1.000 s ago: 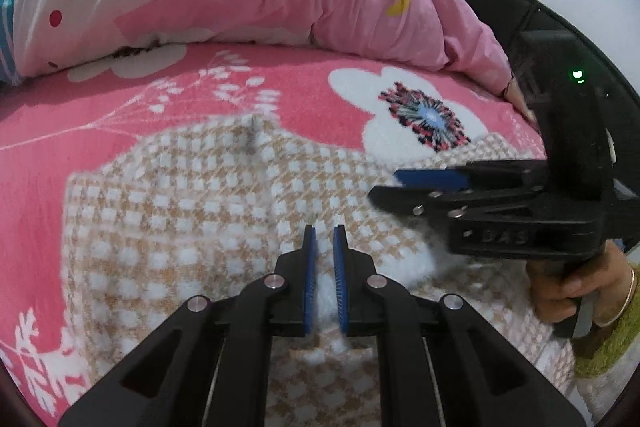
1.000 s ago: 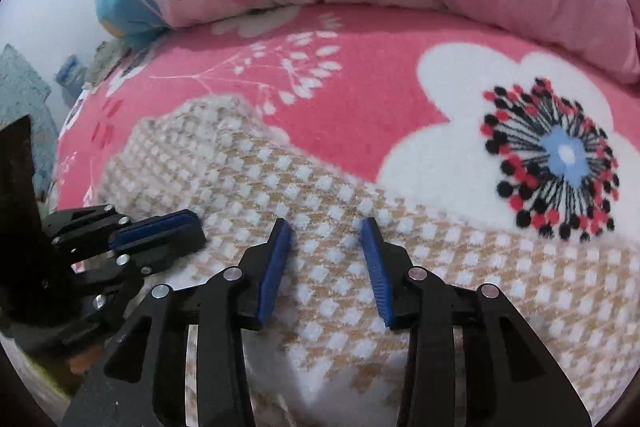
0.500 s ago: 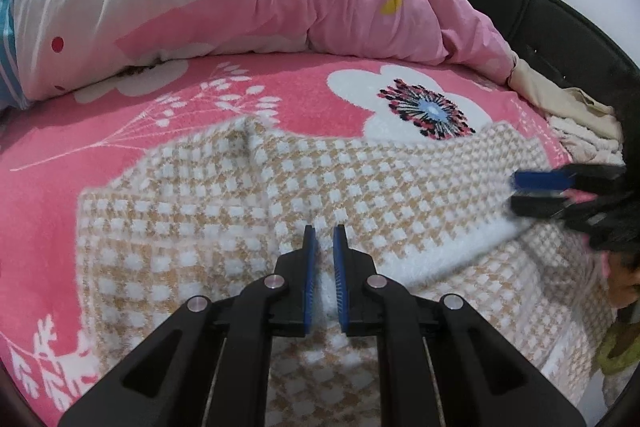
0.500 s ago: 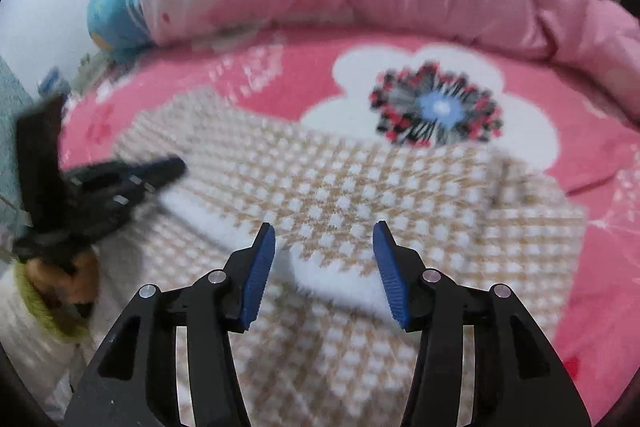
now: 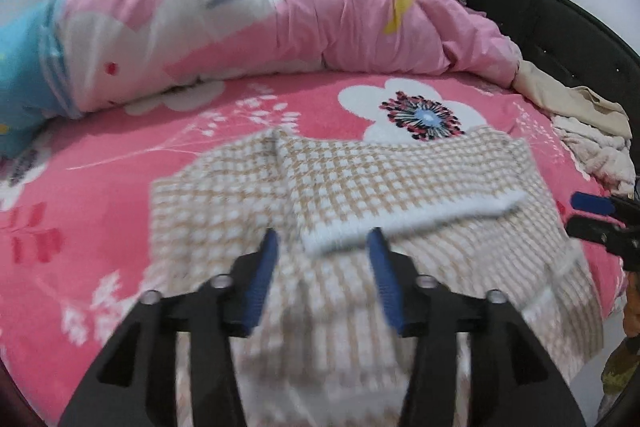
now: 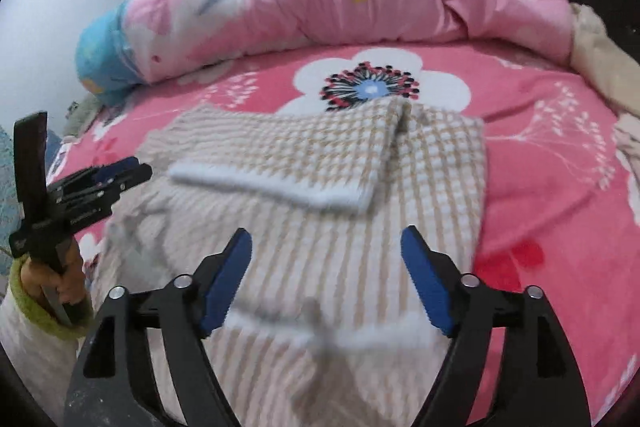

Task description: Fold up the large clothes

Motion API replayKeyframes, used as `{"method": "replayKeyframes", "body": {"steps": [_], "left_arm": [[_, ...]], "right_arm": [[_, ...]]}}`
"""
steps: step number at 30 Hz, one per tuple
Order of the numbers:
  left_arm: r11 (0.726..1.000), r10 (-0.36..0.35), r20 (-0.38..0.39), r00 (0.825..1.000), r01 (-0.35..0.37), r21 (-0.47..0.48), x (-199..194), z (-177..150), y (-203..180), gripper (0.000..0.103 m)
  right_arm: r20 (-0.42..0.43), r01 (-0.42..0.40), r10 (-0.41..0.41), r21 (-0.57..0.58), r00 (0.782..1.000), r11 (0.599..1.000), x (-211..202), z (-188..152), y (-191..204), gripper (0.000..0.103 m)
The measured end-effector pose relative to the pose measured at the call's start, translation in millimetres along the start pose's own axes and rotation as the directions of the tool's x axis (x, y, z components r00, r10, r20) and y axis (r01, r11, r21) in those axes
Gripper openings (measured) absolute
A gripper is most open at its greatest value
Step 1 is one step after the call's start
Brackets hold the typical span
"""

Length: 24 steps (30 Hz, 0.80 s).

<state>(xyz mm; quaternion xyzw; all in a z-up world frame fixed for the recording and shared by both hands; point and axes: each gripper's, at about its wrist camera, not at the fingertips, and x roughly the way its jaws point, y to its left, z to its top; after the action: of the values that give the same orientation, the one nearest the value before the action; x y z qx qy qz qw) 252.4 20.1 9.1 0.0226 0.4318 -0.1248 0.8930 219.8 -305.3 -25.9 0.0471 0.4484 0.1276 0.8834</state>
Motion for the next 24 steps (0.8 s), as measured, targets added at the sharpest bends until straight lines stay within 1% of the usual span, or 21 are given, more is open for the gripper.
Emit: {"method": "replayKeyframes", "body": {"steps": [1, 2, 3, 4, 6, 9, 11, 14, 15, 16, 18, 19, 21, 24], "left_arm": [[1.0, 0.014, 0.002, 1.0, -0.014, 0.007, -12.9, -5.6, -2.7, 0.059], [1.0, 0.018, 0.006, 1.0, -0.018, 0.012, -25.0, -12.0, -5.0, 0.067], [1.0, 0.026, 0.012, 1.0, -0.026, 0.018, -39.7, -21.6, -7.6, 0.077], [0.999, 0.041, 0.014, 0.999, -0.042, 0.023, -51.2, -30.9, -9.4, 0.08], [0.998, 0.064, 0.017, 0.998, -0.064, 0.029, -71.2, -52.7, -14.0, 0.086], [0.995, 0.097, 0.006, 0.995, -0.097, 0.003, -85.2, -86.4, -17.4, 0.095], [0.992, 0.121, -0.021, 0.992, -0.122, -0.034, -83.3, -109.6, -17.5, 0.097], [0.988, 0.142, -0.072, 0.987, -0.146, -0.05, -66.7, -135.6, -19.4, 0.097], [0.986, 0.151, -0.087, 0.985, -0.156, -0.051, -61.0, -142.0, -20.5, 0.097], [0.982, 0.172, -0.115, 0.978, -0.179, -0.053, -50.3, -150.6, -21.3, 0.097], [0.981, 0.175, -0.152, 0.973, -0.186, -0.059, -35.2, -161.5, -20.5, 0.097], [0.979, 0.183, -0.161, 0.97, -0.195, -0.066, -29.7, -166.2, -20.0, 0.098], [0.977, 0.192, -0.125, 0.973, -0.202, -0.07, -32.2, -169.1, -21.4, 0.098], [0.976, 0.195, -0.116, 0.974, -0.205, -0.079, -31.4, -171.5, -21.7, 0.098]], "right_arm": [[0.006, -0.002, 0.002, -0.003, 1.0, 1.0, -10.7, -9.6, 5.8, 0.08], [0.01, -0.008, 0.008, -0.008, 1.0, 1.0, -18.1, -16.9, 9.1, 0.084], [0.013, -0.01, 0.011, -0.018, 1.0, 1.0, -26.0, -31.1, 16.1, 0.086], [0.015, -0.006, 0.006, -0.024, 1.0, 1.0, -28.4, -35.6, 24.1, 0.087], [0.011, 0.005, -0.004, -0.044, 1.0, 0.999, -33.2, -56.7, 38.2, 0.088], [0.008, 0.011, -0.011, -0.063, 1.0, 0.998, -32.8, -76.0, 56.1, 0.09], [0.0, 0.012, -0.012, -0.062, 1.0, 0.998, -31.3, -90.1, 64.8, 0.091], [-0.022, 0.036, -0.038, -0.076, 0.999, 0.996, -17.6, -108.2, 74.3, 0.093], [-0.047, 0.068, -0.072, -0.088, 0.996, 0.994, -5.4, -114.1, 77.3, 0.094], [-0.069, 0.089, -0.097, -0.107, 0.993, 0.99, 7.4, -117.5, 78.5, 0.094], [-0.118, 0.122, -0.138, -0.13, 0.983, 0.984, 29.6, -126.8, 79.4, 0.096], [-0.116, 0.115, -0.128, -0.112, 0.985, 0.987, 33.2, -129.2, 77.4, 0.096], [-0.108, 0.111, -0.121, -0.099, 0.987, 0.989, 31.2, -128.3, 76.7, 0.096], [-0.117, 0.106, -0.116, -0.083, 0.986, 0.991, 33.7, -127.5, 75.3, 0.096]]}}
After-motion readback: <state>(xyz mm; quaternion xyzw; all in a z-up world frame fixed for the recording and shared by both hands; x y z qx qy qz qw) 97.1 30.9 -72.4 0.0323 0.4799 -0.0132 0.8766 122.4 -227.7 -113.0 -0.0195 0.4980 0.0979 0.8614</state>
